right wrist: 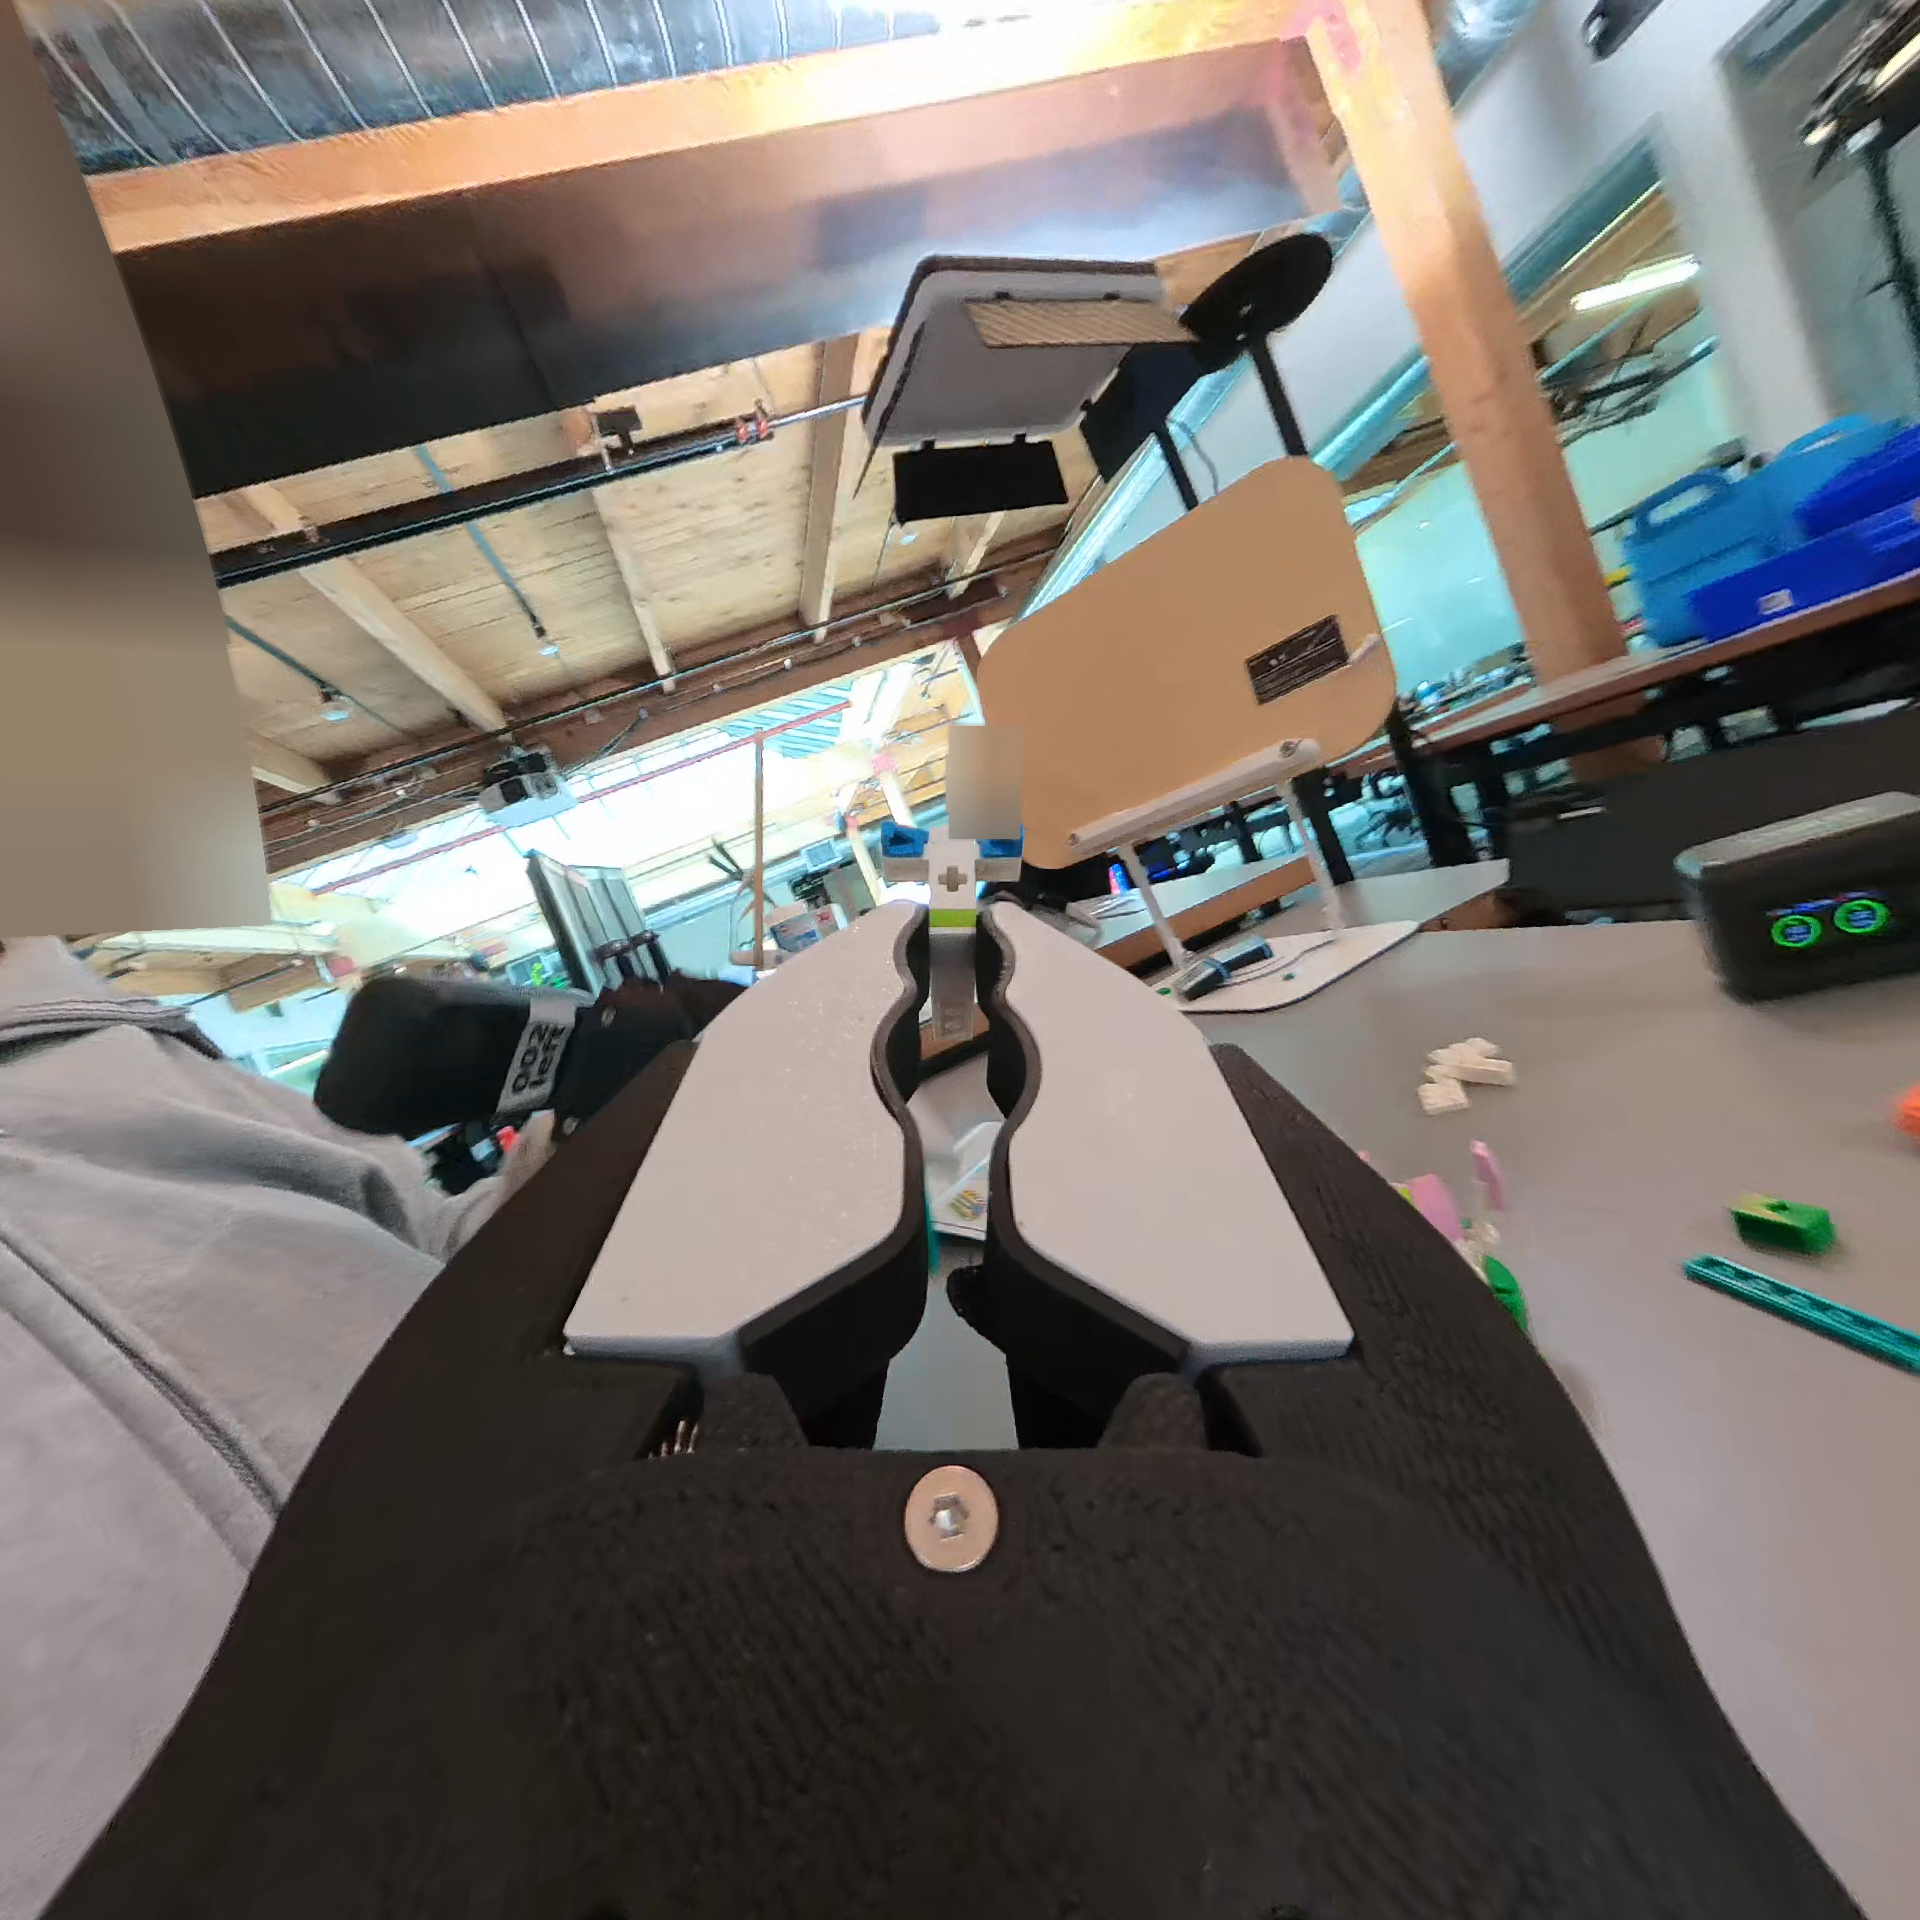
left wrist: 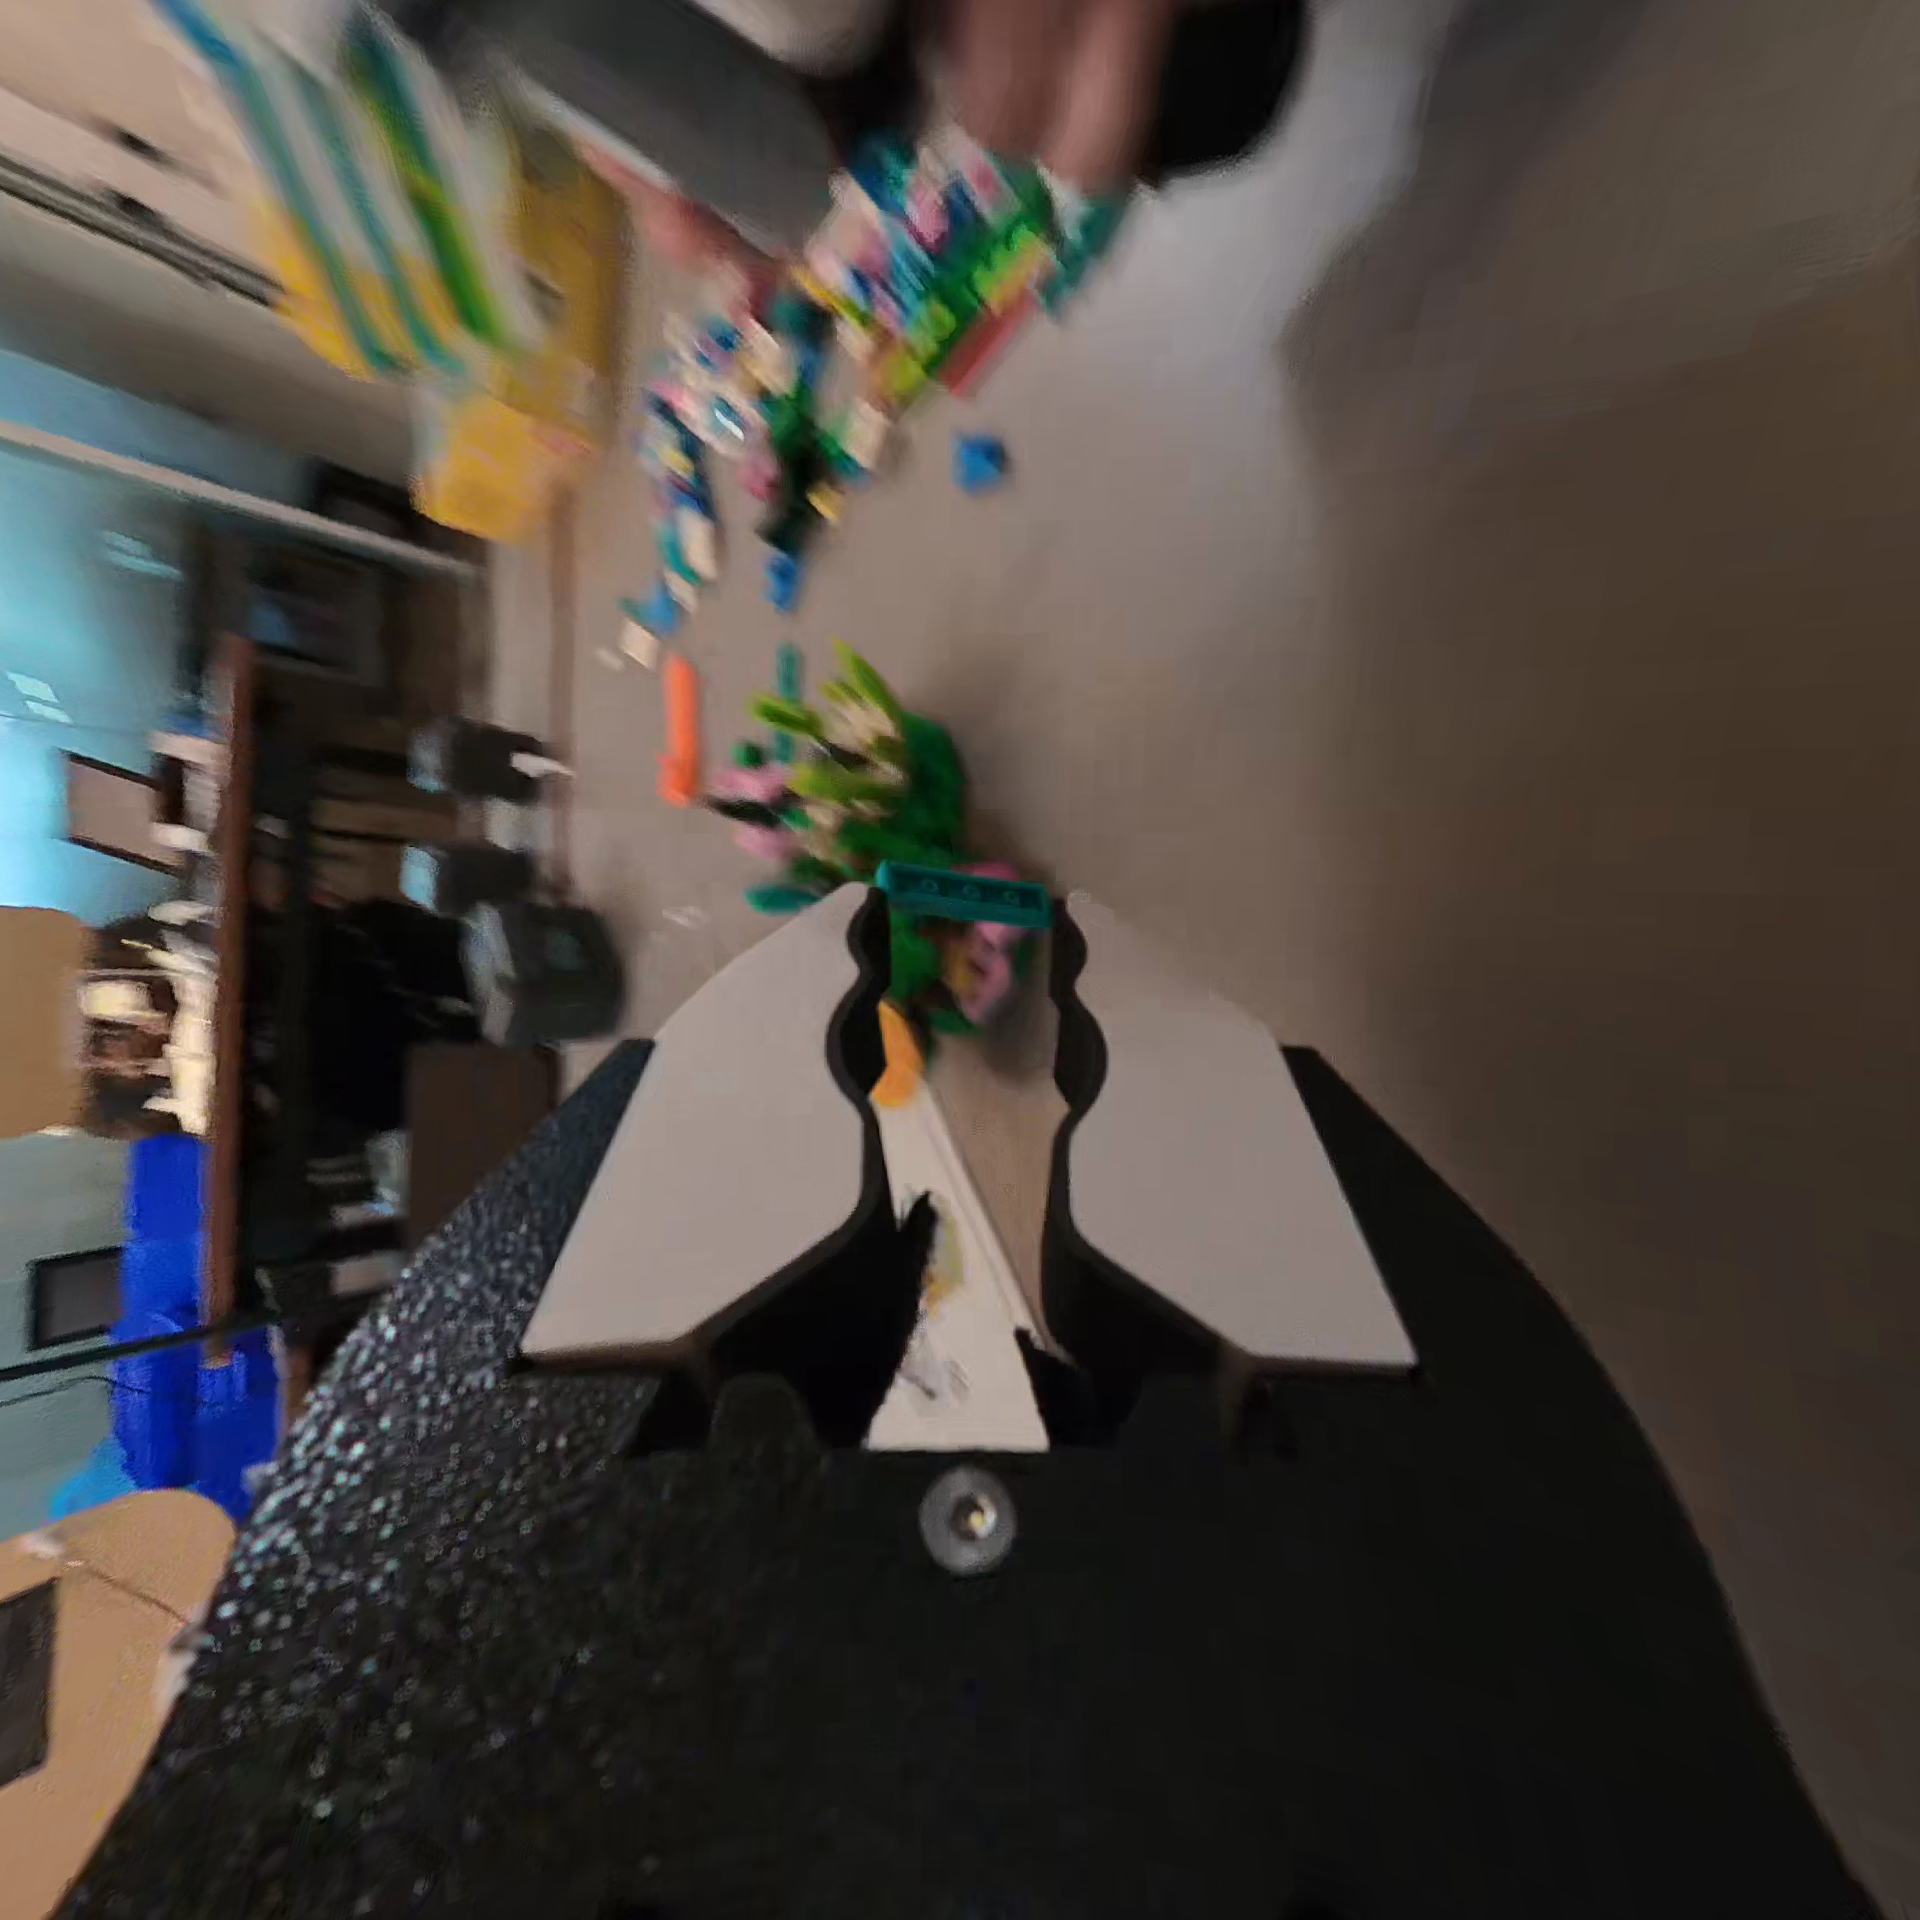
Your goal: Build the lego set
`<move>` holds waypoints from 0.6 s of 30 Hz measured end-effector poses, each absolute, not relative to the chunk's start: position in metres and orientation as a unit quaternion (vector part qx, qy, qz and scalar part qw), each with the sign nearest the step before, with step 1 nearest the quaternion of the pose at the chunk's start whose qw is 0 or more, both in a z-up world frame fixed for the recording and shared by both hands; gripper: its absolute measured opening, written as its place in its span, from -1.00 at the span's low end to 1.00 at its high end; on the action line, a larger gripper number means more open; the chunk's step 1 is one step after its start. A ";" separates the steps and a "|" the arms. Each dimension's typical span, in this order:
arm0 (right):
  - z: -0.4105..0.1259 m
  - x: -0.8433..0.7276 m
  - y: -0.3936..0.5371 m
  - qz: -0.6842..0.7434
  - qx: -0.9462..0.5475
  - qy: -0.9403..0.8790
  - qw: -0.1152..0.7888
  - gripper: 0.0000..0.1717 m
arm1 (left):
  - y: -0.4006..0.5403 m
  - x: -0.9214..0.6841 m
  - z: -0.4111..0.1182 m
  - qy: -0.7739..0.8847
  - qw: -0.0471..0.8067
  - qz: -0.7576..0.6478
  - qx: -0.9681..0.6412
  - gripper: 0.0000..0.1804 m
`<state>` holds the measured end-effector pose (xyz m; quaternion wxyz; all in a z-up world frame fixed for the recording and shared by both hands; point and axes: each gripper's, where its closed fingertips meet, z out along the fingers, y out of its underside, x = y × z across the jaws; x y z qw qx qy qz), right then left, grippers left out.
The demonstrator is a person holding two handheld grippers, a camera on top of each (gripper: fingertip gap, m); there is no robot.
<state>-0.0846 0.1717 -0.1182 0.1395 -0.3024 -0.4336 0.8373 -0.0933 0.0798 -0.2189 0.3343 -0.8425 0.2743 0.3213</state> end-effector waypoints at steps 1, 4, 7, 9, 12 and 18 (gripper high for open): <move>-0.119 -0.084 0.172 0.840 -0.301 -0.429 0.141 -0.93 | 0.069 -0.092 -0.232 0.275 0.298 0.302 -0.863 -0.67; -0.115 -0.082 0.175 0.842 -0.292 -0.422 0.164 -0.93 | 0.042 -0.095 -0.255 0.271 0.189 0.263 -0.906 -0.67; -0.115 -0.080 0.174 0.834 -0.286 -0.431 0.193 -0.93 | 0.026 -0.102 -0.264 0.282 0.086 0.240 -0.925 -0.67; -0.114 -0.077 0.173 0.833 -0.282 -0.432 0.199 -0.93 | 0.022 -0.101 -0.270 0.296 0.030 0.205 -0.932 -0.67; -0.114 -0.074 0.174 0.832 -0.280 -0.432 0.208 -0.92 | 0.014 -0.099 -0.279 0.310 -0.058 0.152 -0.937 -0.67; -0.111 -0.072 0.182 0.839 -0.281 -0.417 0.208 -0.93 | 0.018 -0.097 -0.282 0.293 -0.127 0.086 -0.944 -0.66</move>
